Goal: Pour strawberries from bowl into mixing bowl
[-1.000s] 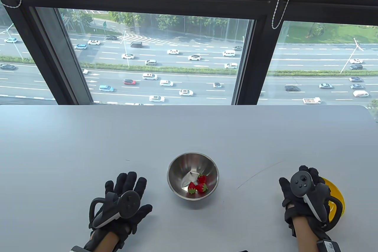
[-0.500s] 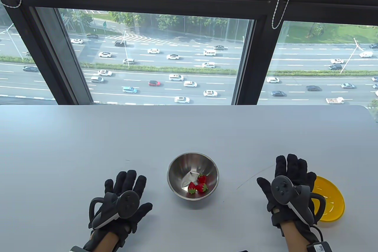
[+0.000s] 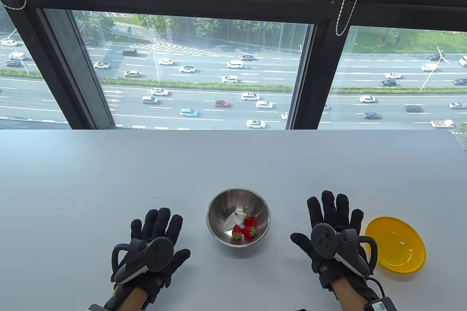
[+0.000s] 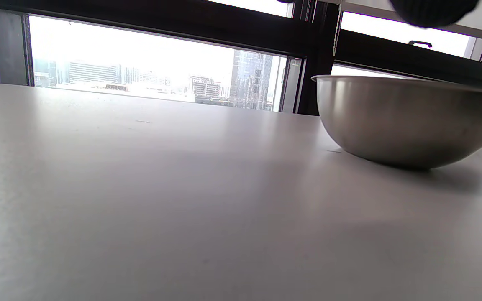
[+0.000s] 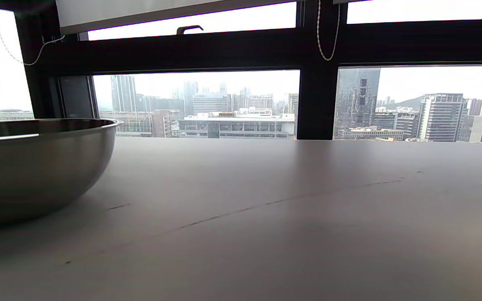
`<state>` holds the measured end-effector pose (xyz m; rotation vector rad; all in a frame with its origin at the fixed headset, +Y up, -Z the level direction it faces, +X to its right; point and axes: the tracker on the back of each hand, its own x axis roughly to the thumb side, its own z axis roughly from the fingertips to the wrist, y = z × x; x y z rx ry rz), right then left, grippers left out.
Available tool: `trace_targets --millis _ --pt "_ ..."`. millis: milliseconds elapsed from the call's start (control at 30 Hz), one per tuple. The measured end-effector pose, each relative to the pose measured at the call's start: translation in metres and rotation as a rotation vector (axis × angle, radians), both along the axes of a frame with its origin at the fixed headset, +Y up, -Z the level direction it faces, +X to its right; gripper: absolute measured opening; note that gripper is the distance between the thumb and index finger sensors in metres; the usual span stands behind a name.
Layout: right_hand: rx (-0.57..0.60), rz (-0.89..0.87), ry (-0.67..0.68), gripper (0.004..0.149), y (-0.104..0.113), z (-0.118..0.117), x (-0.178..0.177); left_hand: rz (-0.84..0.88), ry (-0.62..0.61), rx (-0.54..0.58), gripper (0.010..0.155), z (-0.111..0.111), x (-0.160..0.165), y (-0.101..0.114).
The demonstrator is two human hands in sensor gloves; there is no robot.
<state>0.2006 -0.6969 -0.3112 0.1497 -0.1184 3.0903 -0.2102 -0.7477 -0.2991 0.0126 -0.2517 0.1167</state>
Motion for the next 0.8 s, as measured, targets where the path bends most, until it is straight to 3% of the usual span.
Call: trace_targets --millis 800 --pt "-0.13 -0.059 0.209 0.093 -0.017 0.011 -0.049 -0.042 -0.082 0.0 0.09 0.005 0.025 -0.011"
